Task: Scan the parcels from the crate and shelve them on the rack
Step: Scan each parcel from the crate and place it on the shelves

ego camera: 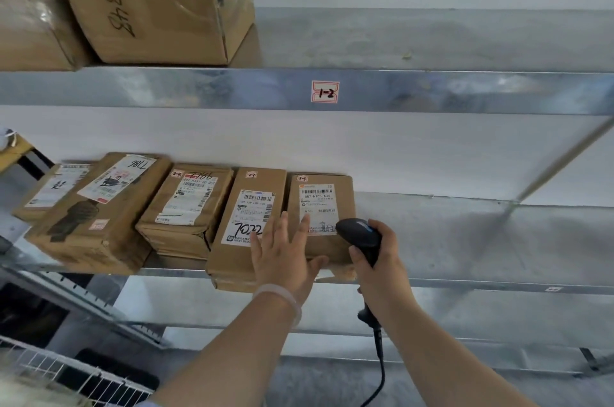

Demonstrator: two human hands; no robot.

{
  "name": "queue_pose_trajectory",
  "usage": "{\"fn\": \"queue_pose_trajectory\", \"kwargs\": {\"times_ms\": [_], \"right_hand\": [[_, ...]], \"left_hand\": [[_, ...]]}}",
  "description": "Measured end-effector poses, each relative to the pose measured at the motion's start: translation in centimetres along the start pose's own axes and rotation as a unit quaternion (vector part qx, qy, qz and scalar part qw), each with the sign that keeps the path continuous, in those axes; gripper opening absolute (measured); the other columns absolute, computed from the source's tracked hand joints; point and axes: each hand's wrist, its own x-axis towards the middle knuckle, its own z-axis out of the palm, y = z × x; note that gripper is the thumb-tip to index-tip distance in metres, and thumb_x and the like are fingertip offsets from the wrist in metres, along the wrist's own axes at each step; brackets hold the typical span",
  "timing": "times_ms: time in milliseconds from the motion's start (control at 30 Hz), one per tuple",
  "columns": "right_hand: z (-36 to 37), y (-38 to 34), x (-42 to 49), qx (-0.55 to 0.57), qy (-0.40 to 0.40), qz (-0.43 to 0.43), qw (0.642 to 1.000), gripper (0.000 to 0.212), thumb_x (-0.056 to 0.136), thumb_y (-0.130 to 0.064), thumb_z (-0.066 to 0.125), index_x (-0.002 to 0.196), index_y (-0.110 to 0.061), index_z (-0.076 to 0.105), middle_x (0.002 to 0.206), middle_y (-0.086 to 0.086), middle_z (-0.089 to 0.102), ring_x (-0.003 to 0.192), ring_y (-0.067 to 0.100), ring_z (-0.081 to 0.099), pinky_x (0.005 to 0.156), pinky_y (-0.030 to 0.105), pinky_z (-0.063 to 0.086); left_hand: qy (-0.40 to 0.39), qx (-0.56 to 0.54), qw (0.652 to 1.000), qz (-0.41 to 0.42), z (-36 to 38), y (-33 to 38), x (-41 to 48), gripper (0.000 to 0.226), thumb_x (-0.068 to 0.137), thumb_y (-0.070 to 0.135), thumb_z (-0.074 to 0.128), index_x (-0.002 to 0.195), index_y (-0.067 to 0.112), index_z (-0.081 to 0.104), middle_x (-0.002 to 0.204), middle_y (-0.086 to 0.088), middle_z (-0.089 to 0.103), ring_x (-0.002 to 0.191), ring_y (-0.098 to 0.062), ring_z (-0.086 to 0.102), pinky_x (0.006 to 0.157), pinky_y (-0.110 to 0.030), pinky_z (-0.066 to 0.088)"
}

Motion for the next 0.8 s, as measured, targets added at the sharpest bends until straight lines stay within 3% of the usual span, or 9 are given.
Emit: {"fn": "queue_pose_trajectory", "kwargs": {"times_ms": [67, 133, 167, 267, 400, 467, 700, 800], "right_hand": [[-0.1, -0.2, -0.2, -0.001, 0.000, -0.001, 1.000, 0.049, 0.097, -0.026, 0.058, 0.115, -0.061, 0.029, 0.105, -0.026, 0.056, 0.082, 0.005, 0.061, 0.061, 0.034, 0.058], [-0.3, -0.5, -1.0, 0.001, 0.011, -0.015, 1.000, 0.047, 0.097, -0.029, 0.057, 0.116, -0.063, 0.030, 0.108, -0.025, 0.057, 0.078, 0.006, 0.061, 0.046, 0.026, 0.050], [-0.3, -0.6, -1.5, 0.004, 0.019, -0.031, 0.999, 0.048, 0.097, -0.031, 0.057, 0.116, -0.065, 0.030, 0.110, -0.026, 0.057, 0.080, 0.006, 0.062, 0.046, 0.020, 0.046], [0.6, -1.4, -3.3, 0.007, 0.021, -0.079, 0.997, 0.049, 0.096, -0.032, 0.058, 0.123, -0.063, 0.031, 0.117, -0.028, 0.056, 0.093, 0.004, 0.063, 0.059, 0.016, 0.046], [4.1, -3.5, -5.3, -0.007, -0.037, -0.142, 0.989, 0.051, 0.096, -0.026, 0.061, 0.129, -0.053, 0.033, 0.127, -0.013, 0.056, 0.107, 0.015, 0.060, 0.081, 0.033, 0.056], [6.6, -5.2, -6.4, -0.006, -0.082, -0.170, 0.982, 0.054, 0.096, -0.022, 0.061, 0.127, -0.055, 0.032, 0.127, -0.010, 0.057, 0.109, 0.013, 0.060, 0.088, 0.031, 0.054], [17.5, -10.7, -12.6, -0.013, -0.222, -0.245, 0.944, 0.055, 0.095, -0.025, 0.062, 0.120, -0.062, 0.029, 0.123, -0.011, 0.055, 0.104, 0.010, 0.057, 0.080, 0.017, 0.046], [22.5, -12.8, -16.3, -0.014, -0.278, -0.269, 0.922, 0.058, 0.095, -0.021, 0.063, 0.117, -0.063, 0.030, 0.120, -0.022, 0.054, 0.101, -0.004, 0.056, 0.081, 0.009, 0.043]], "left_hand": [[-0.002, -0.003, 1.000, -0.002, -0.4, 0.0, -0.2, 0.080, 0.094, 0.069, 0.040, 0.156, 0.041, -0.003, 0.168, -0.003, -0.006, 0.153, -0.027, -0.013, 0.120, -0.054, -0.009], [0.003, -0.007, 1.000, 0.000, -1.0, -0.3, -0.8, 0.080, 0.095, 0.067, 0.040, 0.156, 0.041, -0.004, 0.168, -0.003, -0.007, 0.153, -0.027, -0.013, 0.122, -0.054, -0.008], [0.008, -0.009, 1.000, 0.001, -1.3, -0.6, -1.2, 0.080, 0.095, 0.067, 0.039, 0.156, 0.041, -0.005, 0.168, -0.002, -0.008, 0.153, -0.027, -0.013, 0.122, -0.054, -0.007], [0.032, -0.020, 0.999, -0.006, -2.4, -2.7, -2.8, 0.078, 0.095, 0.068, 0.037, 0.157, 0.041, -0.003, 0.168, -0.001, -0.004, 0.154, -0.027, -0.008, 0.122, -0.053, -0.005], [0.064, -0.023, 0.997, -0.037, -4.2, -7.4, -5.8, 0.074, 0.095, 0.066, 0.037, 0.157, 0.041, 0.004, 0.168, -0.002, 0.003, 0.153, -0.026, -0.001, 0.122, -0.053, -0.002], [0.080, -0.012, 0.994, -0.070, -5.1, -10.3, -7.4, 0.071, 0.095, 0.065, 0.038, 0.156, 0.040, 0.011, 0.166, -0.003, 0.010, 0.153, -0.027, 0.003, 0.123, -0.053, 0.001], [0.129, -0.014, 0.970, -0.208, -7.9, -22.8, -15.2, 0.072, 0.094, 0.071, 0.034, 0.156, 0.042, 0.014, 0.167, -0.001, 0.009, 0.153, -0.024, 0.003, 0.123, -0.052, 0.000], [0.143, -0.021, 0.957, -0.252, -9.2, -28.2, -19.2, 0.074, 0.092, 0.071, 0.035, 0.156, 0.045, 0.009, 0.167, 0.001, 0.008, 0.153, -0.023, 0.003, 0.122, -0.050, 0.002]]}}
